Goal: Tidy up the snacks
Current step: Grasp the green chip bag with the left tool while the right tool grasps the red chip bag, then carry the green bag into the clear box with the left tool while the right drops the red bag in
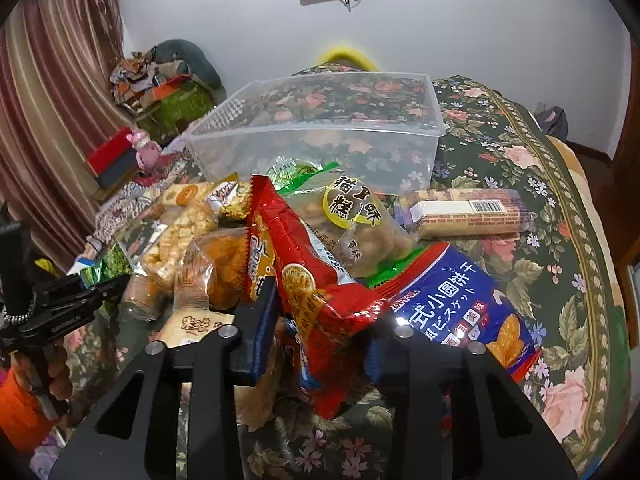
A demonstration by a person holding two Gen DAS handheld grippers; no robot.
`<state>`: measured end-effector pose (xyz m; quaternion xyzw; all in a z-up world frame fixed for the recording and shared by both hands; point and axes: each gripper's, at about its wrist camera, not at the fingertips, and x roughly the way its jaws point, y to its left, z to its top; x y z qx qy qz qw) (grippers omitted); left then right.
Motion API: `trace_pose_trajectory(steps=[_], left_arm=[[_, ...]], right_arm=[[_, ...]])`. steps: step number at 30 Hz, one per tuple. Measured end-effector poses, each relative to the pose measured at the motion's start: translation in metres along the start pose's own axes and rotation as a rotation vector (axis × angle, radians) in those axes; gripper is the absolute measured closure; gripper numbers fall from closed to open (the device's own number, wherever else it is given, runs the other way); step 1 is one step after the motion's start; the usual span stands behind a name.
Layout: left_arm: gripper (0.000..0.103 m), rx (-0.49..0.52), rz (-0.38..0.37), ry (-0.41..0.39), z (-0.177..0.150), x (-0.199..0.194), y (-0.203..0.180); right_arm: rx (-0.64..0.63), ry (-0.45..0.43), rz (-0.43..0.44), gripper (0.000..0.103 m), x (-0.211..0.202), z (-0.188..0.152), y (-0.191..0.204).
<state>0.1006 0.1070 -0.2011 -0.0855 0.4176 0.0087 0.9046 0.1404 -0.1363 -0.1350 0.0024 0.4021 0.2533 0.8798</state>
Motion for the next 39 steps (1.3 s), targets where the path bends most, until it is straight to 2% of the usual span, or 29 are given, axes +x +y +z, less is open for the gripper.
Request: trace_pose_trajectory(steps=[4,12,23,31,39], left_arm=[[0.079,0.028,0.031,-0.019,0.002,-0.010,-0.005],[0.079,0.045,0.037,-0.086,0.018,-0.036,-0.013],[0.079,0.093,0.005,-0.215,0.067,-0.062,-0.043],[0.079,0.111,-0.037,-0.260,0.110,-0.050,-0.063],[0.079,0.114,-0.052,-0.248,0.150,-0.019,-0.072]], right_arm=[[-0.027,-0.034,-0.026,0.078,-0.010,0.001,0.005],[-0.031,-0.103,-0.047,0.079,-0.034,0.010,0.006],[-0.014,-0.216,-0.061,0.079,-0.058,0.040,0.005],[-0.006,-0.273,-0.078,0.079,-0.053,0.070,0.000],[-0.010,-0.273,-0.097,0.079,-0.030,0.098,-0.008]])
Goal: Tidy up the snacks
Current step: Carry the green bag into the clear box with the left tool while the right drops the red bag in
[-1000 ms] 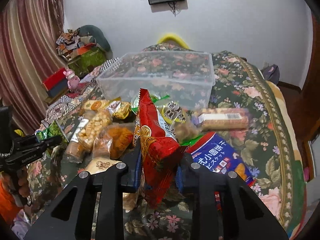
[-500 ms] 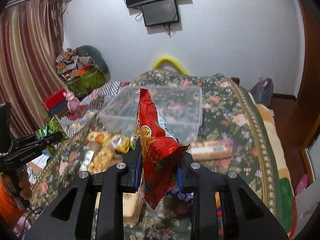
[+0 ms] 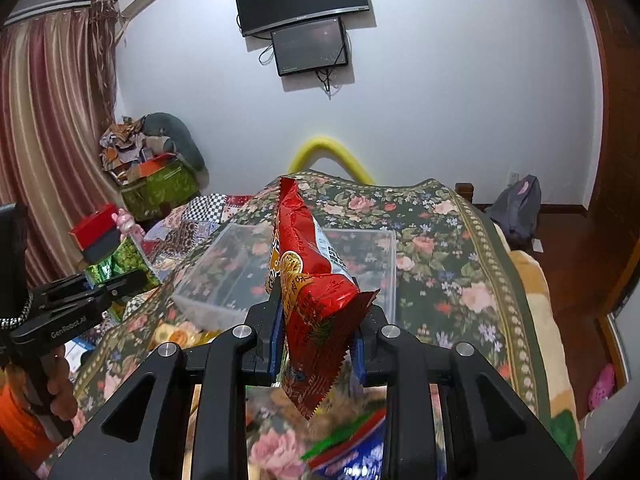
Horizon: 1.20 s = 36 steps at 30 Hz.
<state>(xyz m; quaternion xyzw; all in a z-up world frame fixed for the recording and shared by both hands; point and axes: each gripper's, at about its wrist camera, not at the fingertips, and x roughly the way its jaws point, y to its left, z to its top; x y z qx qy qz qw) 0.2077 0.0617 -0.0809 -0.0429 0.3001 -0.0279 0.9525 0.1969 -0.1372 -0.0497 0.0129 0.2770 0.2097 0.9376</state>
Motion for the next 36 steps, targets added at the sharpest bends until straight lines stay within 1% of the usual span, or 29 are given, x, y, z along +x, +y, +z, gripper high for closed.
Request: trace_pose_trajectory(steps=[5,9,16,21,24,27,29,31,36], left_arm=[[0.079,0.007,0.002,0.034,0.011,0.028,-0.002],[0.079,-0.014,-0.008,0.079,0.016,0.054,0.001],[0.079,0.003,-0.010,0.182,0.015,0.098,-0.002],[0.079,0.013,-0.007,0.210,0.016,0.117,-0.003],[0.078,0.010,-0.004,0.227,0.015,0.122,-0.003],[0.074,0.010,0.011,0.236,0.012,0.123,-0.003],[0.065,0.000,-0.004,0.237,0.010,0.121,-0.001],[0.057,-0.005,-0.007,0.233,0.010,0.117,0.000],[0.054,0.022,0.005,0.190,0.010,0.091,-0.001]], right_arm=[[-0.018,0.037,-0.015,0.079,0.026,0.005,0.000],[-0.016,0.082,-0.016,0.079,0.048,0.006,-0.001],[-0.020,0.179,-0.008,0.079,0.082,0.004,0.002],[-0.042,0.229,-0.019,0.079,0.097,0.004,0.006],[-0.042,0.256,-0.014,0.079,0.102,0.004,0.005],[-0.045,0.269,-0.029,0.078,0.101,0.003,0.004],[-0.060,0.264,-0.052,0.070,0.098,0.002,0.002],[-0.067,0.260,-0.057,0.066,0.093,0.000,0.001],[-0.064,0.228,-0.040,0.061,0.066,-0.001,-0.004]])
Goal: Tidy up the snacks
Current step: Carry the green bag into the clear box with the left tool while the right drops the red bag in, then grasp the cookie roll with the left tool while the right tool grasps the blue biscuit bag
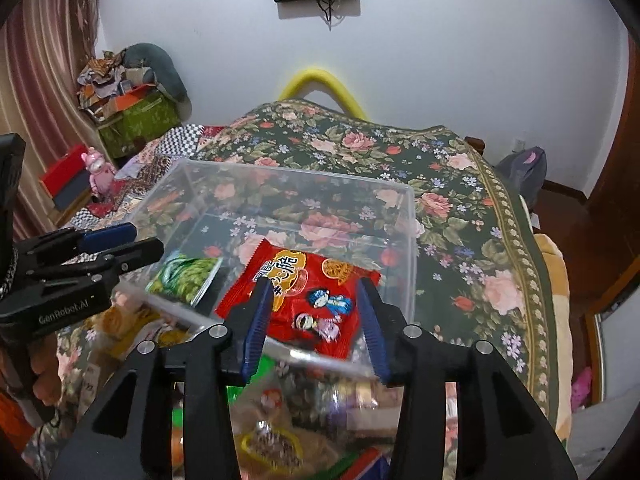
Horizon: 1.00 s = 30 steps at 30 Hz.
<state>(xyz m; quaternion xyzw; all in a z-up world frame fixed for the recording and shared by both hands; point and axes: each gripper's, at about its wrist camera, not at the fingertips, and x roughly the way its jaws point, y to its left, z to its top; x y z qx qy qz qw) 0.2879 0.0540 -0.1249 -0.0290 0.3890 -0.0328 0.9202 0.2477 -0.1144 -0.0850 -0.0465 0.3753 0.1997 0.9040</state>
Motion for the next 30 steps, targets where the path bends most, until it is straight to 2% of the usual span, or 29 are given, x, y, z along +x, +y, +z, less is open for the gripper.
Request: trace_pose_trajectory(steps=[9,19,22,26,30], left_arm=[[0.039,0.021,0.003,-0.054,-0.028,-0.056,0.003],[0.039,-0.003,0.036,0.023,-0.084,-0.070,0.012],[0.038,-0.023,0.039,0.056,-0.102,-0.070,0.017],[0.038,-0.022,0.058,0.096,-0.121,-0.064,0.018],[0.038,-0.035,0.065,0.154,-0.138,-0.052,0.019]], right_arm=[[0.008,-0.059,0.030,0.049,-0.050,-0.024,-0.007],[0.025,-0.027,0.002,0.039,-0.075,-0.071,-0.018],[0.043,-0.001,-0.007,0.031,-0.075,-0.087,-0.022],[0.059,0.053,-0.009,0.030,-0.066,-0.105,-0.026],[0.073,0.105,-0.005,0.024,-0.052,-0.119,-0.028]])
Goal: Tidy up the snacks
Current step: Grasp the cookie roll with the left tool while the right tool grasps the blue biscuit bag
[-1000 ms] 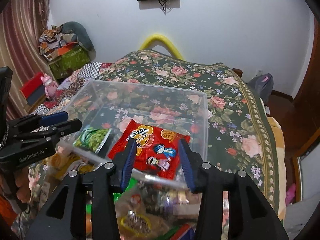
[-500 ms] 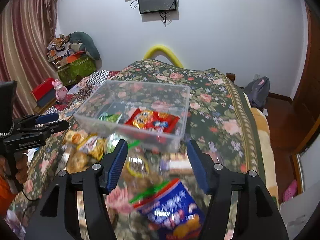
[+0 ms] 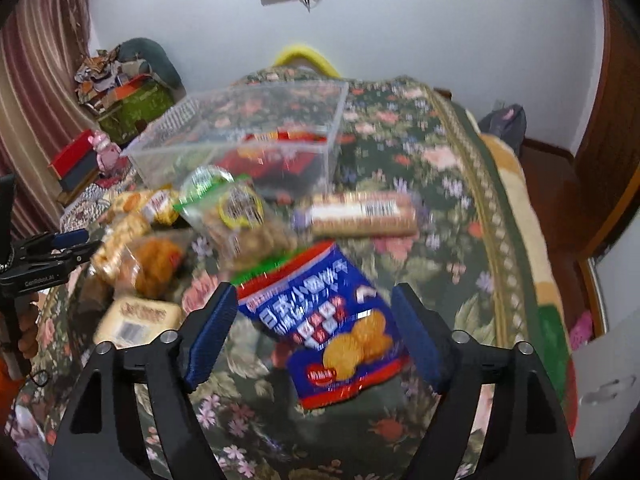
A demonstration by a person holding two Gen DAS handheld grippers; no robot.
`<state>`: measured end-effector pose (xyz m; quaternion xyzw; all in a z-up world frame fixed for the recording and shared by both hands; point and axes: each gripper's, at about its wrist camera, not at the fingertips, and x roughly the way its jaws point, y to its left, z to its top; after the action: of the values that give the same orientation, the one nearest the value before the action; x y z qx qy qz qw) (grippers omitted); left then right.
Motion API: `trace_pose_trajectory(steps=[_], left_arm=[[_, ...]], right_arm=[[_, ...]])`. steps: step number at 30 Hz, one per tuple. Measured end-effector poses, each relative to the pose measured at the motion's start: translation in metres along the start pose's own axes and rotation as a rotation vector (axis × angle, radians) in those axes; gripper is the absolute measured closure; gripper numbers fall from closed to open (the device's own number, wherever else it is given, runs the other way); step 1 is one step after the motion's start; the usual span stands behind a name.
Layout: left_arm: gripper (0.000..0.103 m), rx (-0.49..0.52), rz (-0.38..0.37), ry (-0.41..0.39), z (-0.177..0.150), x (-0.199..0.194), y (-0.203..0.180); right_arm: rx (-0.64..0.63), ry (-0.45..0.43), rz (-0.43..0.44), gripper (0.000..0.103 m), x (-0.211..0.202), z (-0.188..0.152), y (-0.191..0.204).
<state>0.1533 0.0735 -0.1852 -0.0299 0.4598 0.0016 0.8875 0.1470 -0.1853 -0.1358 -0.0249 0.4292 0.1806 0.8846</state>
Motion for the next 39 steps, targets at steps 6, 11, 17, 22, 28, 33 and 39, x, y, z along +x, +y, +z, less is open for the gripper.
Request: trace_pose_trajectory(steps=[6,11,17,22,28,33,39], left_arm=[[0.030,-0.010,-0.006,0.000,-0.010,0.008,0.001],[0.031,-0.022,-0.002,0.021,-0.009,0.022,0.003],[0.060,0.033,0.030,-0.023,-0.012,0.023,-0.009],[0.066,0.034,0.024,-0.031,-0.013,0.018,-0.011],[0.067,0.023,0.006,-0.048,-0.015,0.003,-0.010],[0.067,0.008,0.007,-0.091,-0.009,-0.016,-0.008],[0.067,0.003,0.002,-0.164,0.014,-0.039,-0.010]], right_arm=[[-0.016,0.059,-0.026,0.015,0.020,-0.012,-0.003],[-0.012,0.081,-0.030,0.012,0.029,-0.013,-0.006],[0.049,0.082,0.013,0.024,0.037,-0.018,-0.012],[0.053,0.053,0.048,0.033,0.026,-0.020,-0.010],[0.052,0.015,0.045,0.040,0.015,-0.016,-0.007],[0.048,-0.031,0.037,0.040,0.001,-0.005,-0.006],[0.040,-0.092,0.038,0.040,-0.014,0.014,-0.002]])
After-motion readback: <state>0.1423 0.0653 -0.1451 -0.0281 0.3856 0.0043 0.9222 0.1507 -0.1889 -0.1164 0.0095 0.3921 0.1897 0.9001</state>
